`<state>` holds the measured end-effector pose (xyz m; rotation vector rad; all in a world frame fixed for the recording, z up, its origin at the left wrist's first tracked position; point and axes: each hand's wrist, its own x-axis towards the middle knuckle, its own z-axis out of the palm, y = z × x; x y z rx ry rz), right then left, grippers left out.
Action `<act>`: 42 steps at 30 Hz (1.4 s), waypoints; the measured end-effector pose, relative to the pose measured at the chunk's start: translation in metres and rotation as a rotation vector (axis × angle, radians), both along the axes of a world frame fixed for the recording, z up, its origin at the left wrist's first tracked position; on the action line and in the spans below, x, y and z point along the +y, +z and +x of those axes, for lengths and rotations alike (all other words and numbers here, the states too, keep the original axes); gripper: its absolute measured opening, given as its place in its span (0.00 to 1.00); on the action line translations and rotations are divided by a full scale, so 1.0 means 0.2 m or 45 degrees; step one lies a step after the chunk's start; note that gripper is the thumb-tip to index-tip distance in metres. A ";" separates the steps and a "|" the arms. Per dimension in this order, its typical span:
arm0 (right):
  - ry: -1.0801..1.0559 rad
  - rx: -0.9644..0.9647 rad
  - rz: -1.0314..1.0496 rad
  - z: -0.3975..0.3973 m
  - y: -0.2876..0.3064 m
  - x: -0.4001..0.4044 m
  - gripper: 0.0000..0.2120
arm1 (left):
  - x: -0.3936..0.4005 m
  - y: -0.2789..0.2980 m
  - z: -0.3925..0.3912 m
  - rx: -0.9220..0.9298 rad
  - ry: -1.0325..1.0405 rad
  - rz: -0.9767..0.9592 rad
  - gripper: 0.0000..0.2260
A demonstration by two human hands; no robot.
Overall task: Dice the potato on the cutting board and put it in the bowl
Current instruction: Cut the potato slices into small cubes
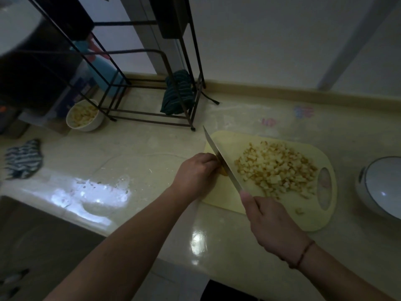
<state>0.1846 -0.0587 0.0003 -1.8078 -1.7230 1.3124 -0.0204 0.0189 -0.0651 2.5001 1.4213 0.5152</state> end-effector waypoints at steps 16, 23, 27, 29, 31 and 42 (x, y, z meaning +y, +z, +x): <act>0.032 -0.053 -0.057 -0.02 -0.03 0.00 0.26 | 0.02 0.00 0.00 -0.070 -0.037 -0.004 0.15; 0.020 0.016 -0.124 -0.02 -0.10 0.05 0.27 | 0.01 -0.01 -0.01 -0.057 -0.018 0.001 0.14; -0.005 0.002 -0.165 0.03 -0.09 0.00 0.28 | 0.00 -0.02 -0.03 -0.070 -0.011 -0.002 0.13; -0.017 0.006 -0.173 0.02 -0.08 -0.01 0.28 | 0.00 -0.02 -0.03 -0.087 -0.008 -0.007 0.13; -0.034 0.020 -0.167 0.01 -0.07 -0.01 0.28 | -0.01 -0.02 -0.03 -0.098 -0.015 -0.004 0.13; 0.003 0.070 -0.077 -0.02 0.01 -0.01 0.27 | -0.02 -0.04 -0.04 -0.102 0.045 0.004 0.12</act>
